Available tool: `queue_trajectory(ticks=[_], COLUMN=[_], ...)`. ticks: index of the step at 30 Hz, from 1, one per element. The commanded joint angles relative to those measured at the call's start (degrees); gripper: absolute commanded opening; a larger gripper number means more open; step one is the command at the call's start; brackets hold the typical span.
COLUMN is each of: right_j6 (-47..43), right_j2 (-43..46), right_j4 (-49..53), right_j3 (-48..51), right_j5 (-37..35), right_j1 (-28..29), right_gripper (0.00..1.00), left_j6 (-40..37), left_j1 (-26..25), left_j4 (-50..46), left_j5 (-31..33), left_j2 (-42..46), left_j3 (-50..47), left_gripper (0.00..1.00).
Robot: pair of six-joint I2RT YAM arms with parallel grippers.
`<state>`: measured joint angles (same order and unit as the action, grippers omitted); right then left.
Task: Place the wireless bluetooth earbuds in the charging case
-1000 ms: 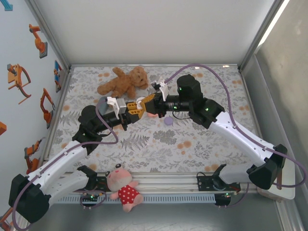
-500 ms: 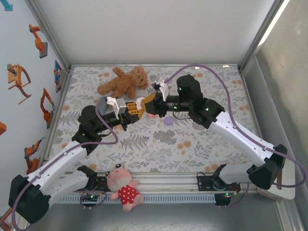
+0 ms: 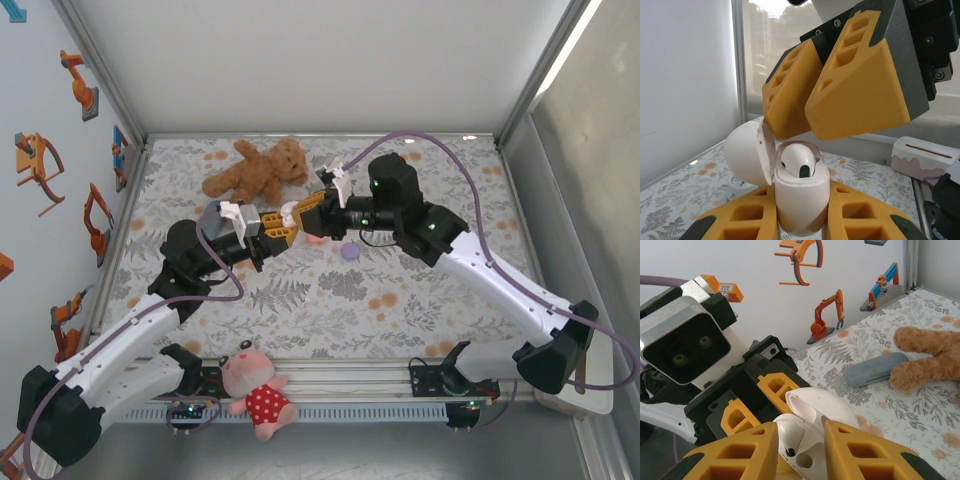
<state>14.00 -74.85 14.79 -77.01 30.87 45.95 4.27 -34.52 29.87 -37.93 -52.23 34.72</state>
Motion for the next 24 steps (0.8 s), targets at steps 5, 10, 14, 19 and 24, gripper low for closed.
queue_trajectory(ticks=[5,10,14,19,24], right_j6=[1.64,2.84,4.47,6.87,10.78], right_j2=[5.21,8.07,10.97,13.77,14.17], right_j4=[-1.19,-1.13,1.08,3.24,8.51], right_j3=[-0.29,2.81,6.09,10.94,12.95], right_j5=[-9.02,-17.19,-28.5,-37.24,-39.51], right_j1=[0.16,0.1,0.01,0.01,-0.01], right_gripper=[0.47,0.64,0.75,0.89,0.99], left_j6=[-0.91,-1.77,-2.36,-2.83,-3.08], left_j1=[-0.37,-0.32,-0.37,-0.36,-0.36], left_j4=[-0.94,-3.28,-5.44,-7.49,-9.61], left_j5=[-0.3,0.35,0.8,1.62,2.11], left_j2=[2.61,4.41,6.53,9.53,11.99], left_j3=[-0.06,-0.55,-1.07,-1.84,-2.12], left_gripper=[0.0,0.0,0.0,0.0,0.0])
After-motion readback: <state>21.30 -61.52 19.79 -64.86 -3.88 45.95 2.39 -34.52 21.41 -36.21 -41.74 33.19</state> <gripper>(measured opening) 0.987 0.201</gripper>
